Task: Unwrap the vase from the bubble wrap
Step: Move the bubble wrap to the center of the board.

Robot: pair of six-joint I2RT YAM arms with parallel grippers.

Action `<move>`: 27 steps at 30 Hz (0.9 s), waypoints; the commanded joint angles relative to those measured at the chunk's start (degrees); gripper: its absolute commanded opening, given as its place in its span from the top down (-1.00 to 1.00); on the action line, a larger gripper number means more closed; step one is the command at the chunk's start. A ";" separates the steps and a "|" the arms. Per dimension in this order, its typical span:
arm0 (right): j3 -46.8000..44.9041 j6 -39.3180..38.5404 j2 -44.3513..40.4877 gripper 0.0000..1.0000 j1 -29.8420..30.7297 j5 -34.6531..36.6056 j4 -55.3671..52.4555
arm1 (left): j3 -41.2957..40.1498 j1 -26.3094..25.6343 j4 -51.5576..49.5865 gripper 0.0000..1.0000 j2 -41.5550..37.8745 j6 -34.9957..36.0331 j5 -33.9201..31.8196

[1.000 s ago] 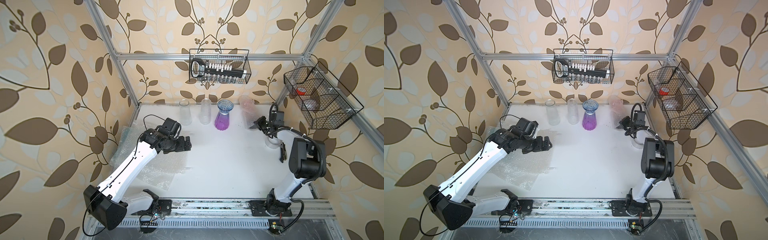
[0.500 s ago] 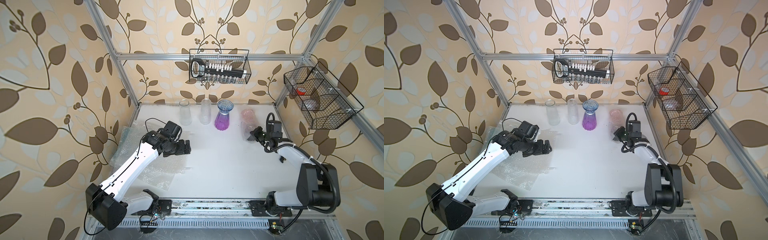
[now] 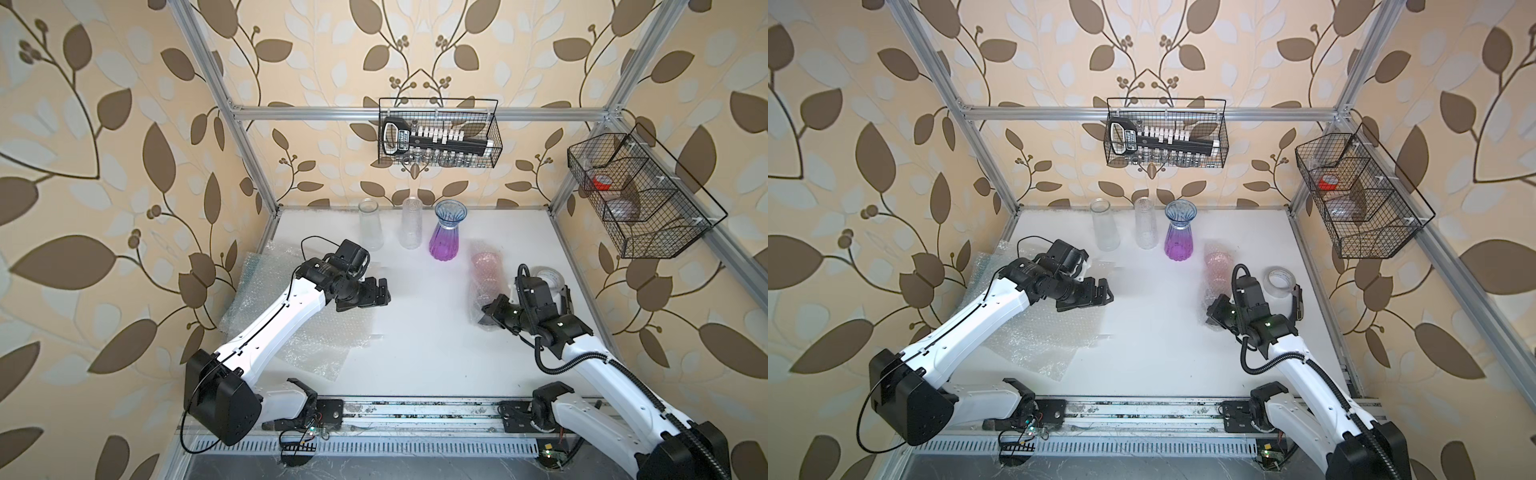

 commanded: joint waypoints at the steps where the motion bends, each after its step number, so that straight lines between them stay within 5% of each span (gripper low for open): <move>1: -0.72 3.26 -2.22 0.96 2.21 1.06 -3.84 | 1.69 -0.20 3.01 -0.98 1.54 -0.18 3.64; 7: 3.88 -3.85 -2.17 0.53 3.64 4.26 -12.83 | 3.24 -0.20 3.69 -0.98 3.92 0.44 3.40; 13: 8.03 -9.57 -2.90 -0.32 3.60 6.98 -15.85 | 1.48 -0.20 4.49 -0.98 3.16 -0.93 3.64; 23: 18.95 -20.68 -0.51 -0.61 1.69 16.83 -22.03 | 4.50 -0.80 2.35 -0.98 4.99 0.73 5.08; 27: 17.95 -25.46 1.55 -0.62 -13.38 5.52 -17.56 | 8.03 -2.77 1.70 -0.98 7.95 0.87 7.52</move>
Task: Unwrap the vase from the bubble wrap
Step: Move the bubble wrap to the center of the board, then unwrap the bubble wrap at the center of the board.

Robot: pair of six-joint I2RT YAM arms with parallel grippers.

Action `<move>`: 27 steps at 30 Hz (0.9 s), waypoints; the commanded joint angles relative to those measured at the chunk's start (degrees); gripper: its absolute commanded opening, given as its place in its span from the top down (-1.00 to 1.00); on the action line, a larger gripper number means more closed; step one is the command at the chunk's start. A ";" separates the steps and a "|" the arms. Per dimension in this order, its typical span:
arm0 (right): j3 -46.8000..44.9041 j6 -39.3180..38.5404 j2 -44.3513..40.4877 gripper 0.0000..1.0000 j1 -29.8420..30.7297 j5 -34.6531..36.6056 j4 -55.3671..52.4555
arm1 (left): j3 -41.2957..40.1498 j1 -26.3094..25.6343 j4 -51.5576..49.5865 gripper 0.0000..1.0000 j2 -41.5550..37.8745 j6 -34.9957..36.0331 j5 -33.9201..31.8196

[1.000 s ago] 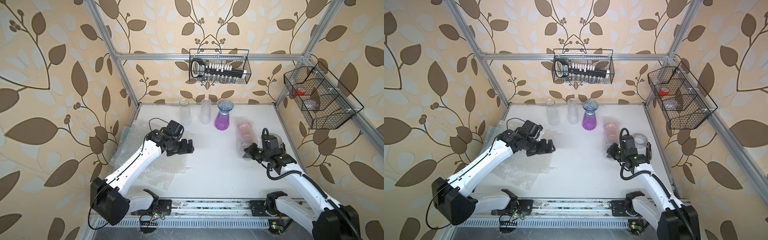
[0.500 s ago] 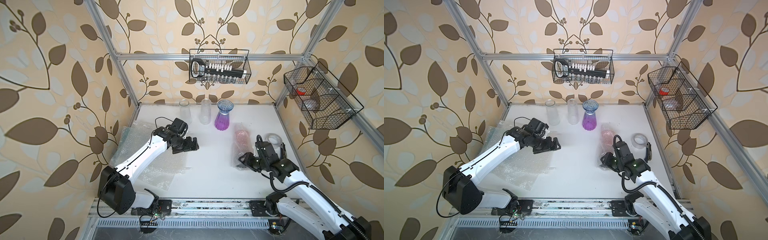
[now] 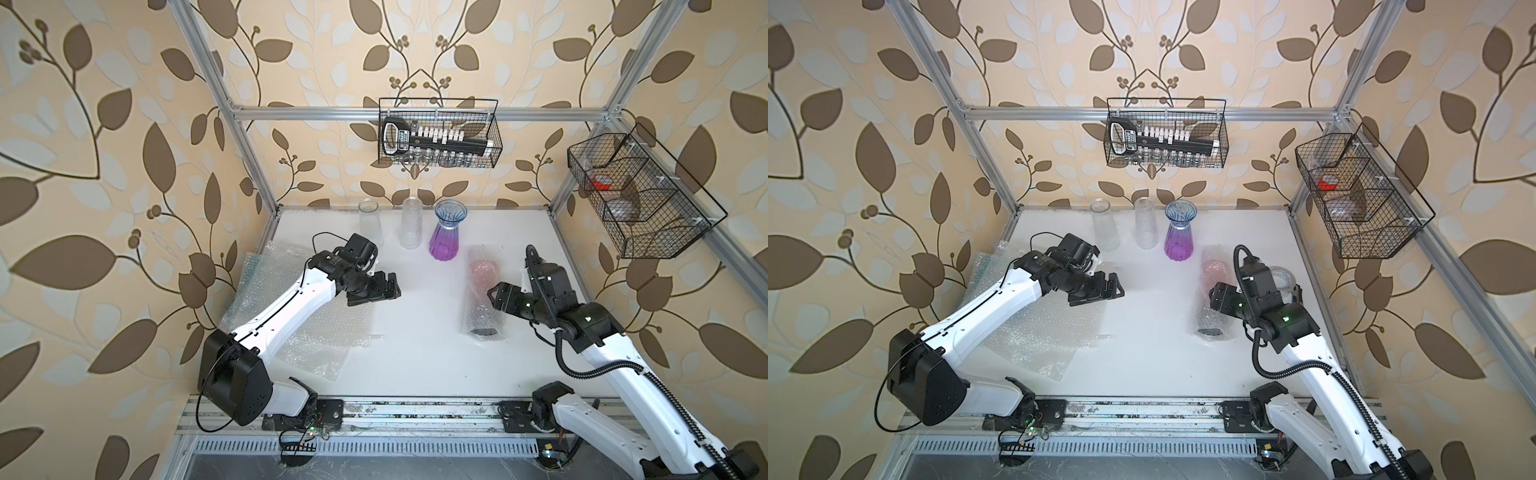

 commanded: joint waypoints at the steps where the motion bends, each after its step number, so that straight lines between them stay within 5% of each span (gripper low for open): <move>1: -0.78 -5.86 2.87 -0.62 -12.13 -9.04 1.97 | 4.85 -2.47 -0.89 -0.98 3.64 1.23 3.27; 3: -2.07 -7.30 5.68 -0.65 -19.45 -15.39 6.21 | 7.20 -4.52 -1.01 -0.98 5.81 0.86 4.22; 7: 0.58 -11.40 14.24 -0.79 -20.07 -15.61 10.39 | 8.93 -6.30 4.59 -0.98 8.74 -4.06 9.53; 11: 0.71 -11.89 22.07 -0.84 -22.10 -23.37 15.61 | 15.06 -8.12 5.38 -0.98 14.11 -5.41 9.50; 19: -2.57 -12.25 30.32 -0.83 -20.12 -31.99 22.51 | 16.90 -9.60 6.74 -0.98 18.38 -8.22 10.52; 27: -2.43 -12.05 33.92 -0.82 -13.75 -27.39 22.01 | 13.00 -9.61 5.56 -0.98 16.15 -6.99 9.53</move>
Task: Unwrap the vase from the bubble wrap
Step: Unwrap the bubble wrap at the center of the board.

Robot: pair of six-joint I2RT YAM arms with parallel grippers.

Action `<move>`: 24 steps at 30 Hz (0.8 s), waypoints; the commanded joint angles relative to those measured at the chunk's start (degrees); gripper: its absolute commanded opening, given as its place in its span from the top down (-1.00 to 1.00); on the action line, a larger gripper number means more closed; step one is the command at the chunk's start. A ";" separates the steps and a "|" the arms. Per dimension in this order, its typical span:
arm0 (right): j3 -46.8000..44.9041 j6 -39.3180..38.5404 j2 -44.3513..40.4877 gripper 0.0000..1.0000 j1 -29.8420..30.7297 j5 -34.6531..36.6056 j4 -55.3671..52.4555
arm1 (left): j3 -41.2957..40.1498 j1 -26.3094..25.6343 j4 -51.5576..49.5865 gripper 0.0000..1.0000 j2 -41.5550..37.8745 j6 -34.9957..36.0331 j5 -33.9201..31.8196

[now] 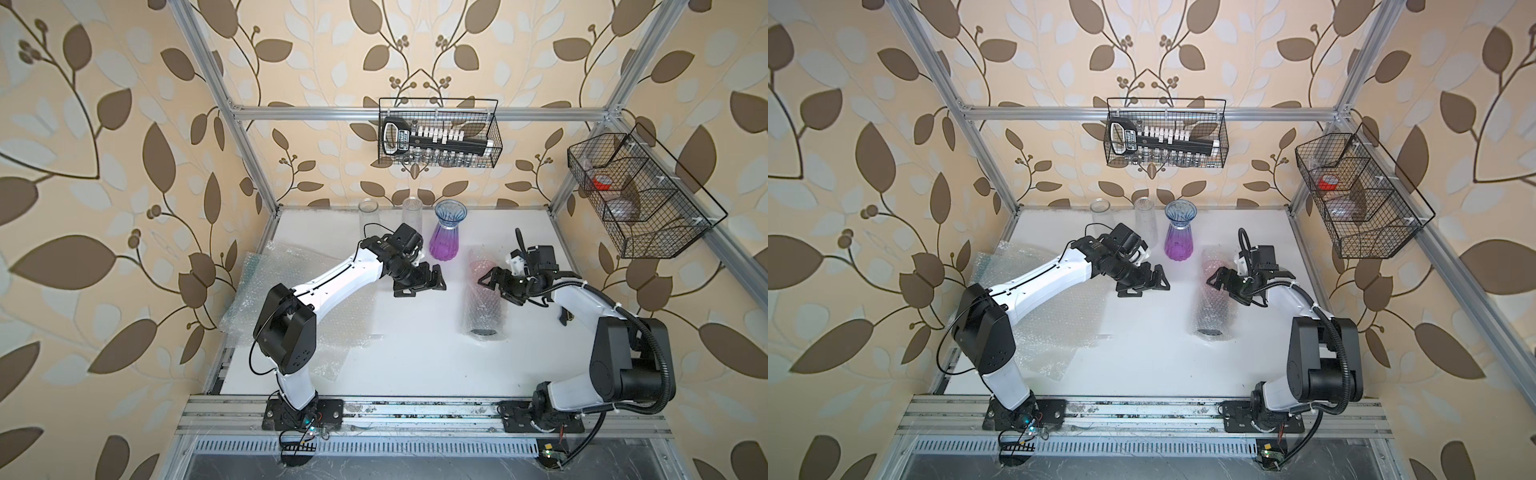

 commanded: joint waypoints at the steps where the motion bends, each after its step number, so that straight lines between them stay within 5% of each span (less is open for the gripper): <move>1: -0.83 -0.91 0.32 -0.83 2.01 1.76 0.22 | -2.15 -0.41 -0.72 -0.98 -3.51 0.04 -0.09; 17: -2.49 9.20 0.53 -0.59 23.74 6.14 3.18 | -13.82 0.29 -1.82 -0.82 -10.28 0.53 -5.53; 24: -1.60 19.28 2.22 -0.58 27.35 2.75 9.74 | -15.40 1.98 -1.18 -0.75 -11.18 0.69 -4.63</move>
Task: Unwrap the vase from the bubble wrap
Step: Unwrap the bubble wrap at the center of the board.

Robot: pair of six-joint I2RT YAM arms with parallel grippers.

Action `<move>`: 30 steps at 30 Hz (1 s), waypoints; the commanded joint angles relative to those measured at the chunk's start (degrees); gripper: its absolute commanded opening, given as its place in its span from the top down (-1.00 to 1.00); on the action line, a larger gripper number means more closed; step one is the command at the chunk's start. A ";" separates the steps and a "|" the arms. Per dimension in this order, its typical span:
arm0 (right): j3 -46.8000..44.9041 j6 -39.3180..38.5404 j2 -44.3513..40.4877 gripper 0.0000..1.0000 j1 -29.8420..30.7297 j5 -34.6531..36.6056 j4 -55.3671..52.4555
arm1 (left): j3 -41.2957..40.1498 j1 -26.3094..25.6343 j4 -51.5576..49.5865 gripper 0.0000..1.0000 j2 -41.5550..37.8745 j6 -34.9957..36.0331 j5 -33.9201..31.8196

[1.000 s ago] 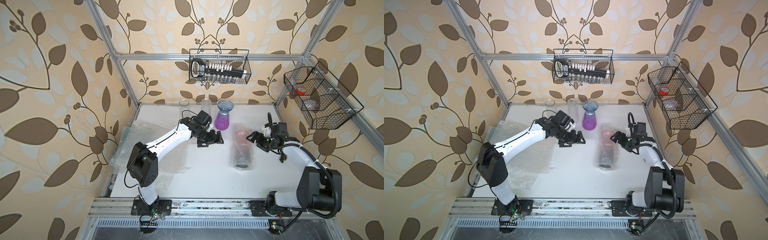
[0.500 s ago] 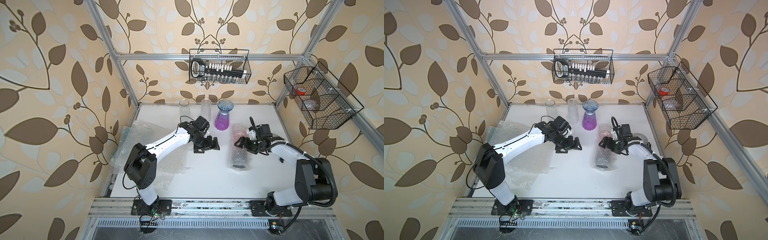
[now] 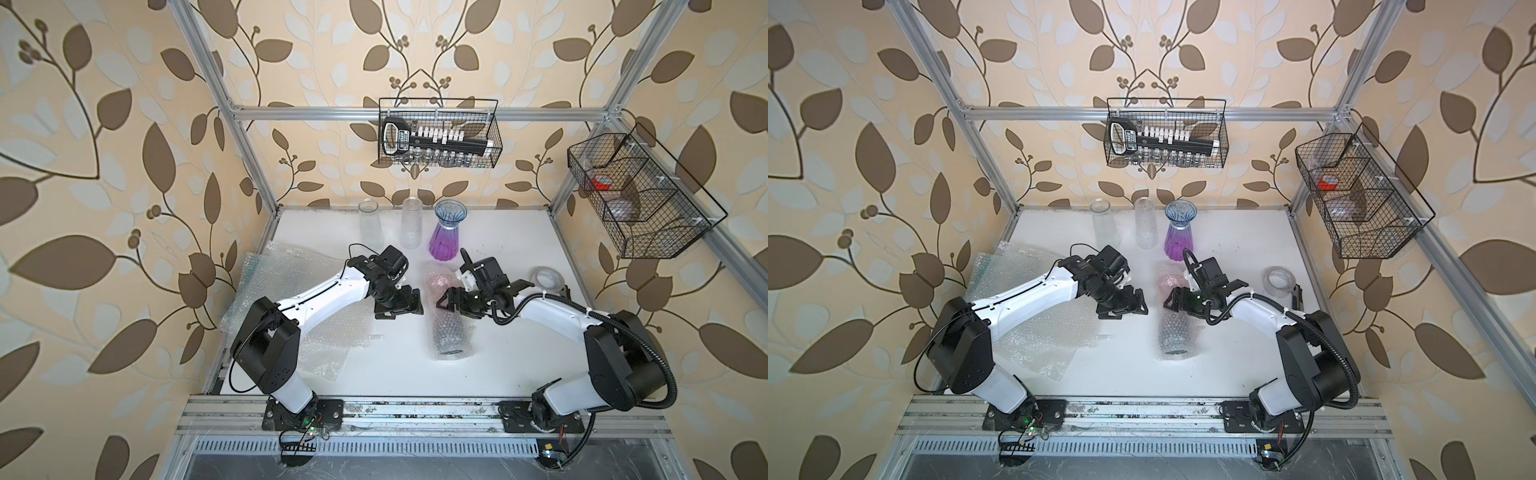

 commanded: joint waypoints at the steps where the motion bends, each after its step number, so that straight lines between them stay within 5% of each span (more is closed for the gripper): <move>1: 1.73 5.25 1.81 -0.58 1.22 -2.17 2.26 | 0.66 0.72 0.24 -0.75 -1.87 0.50 0.05; 9: 2.53 3.79 -5.52 -0.72 1.41 -0.03 -3.83 | 5.13 -0.33 -2.05 -0.91 0.39 1.81 -1.28; 14: -3.15 3.01 -14.33 -0.73 -3.47 0.12 -8.36 | 12.66 -5.90 -9.65 -0.98 4.53 3.78 -6.62; 20: -11.01 2.00 -22.56 -0.73 -11.92 -2.69 -10.56 | 19.34 -12.64 -11.72 -0.98 10.65 2.79 -8.48; 30: -18.05 -0.62 -26.93 -0.67 -13.06 -9.78 -11.69 | 20.43 -15.04 -14.58 -0.76 15.08 3.05 -10.28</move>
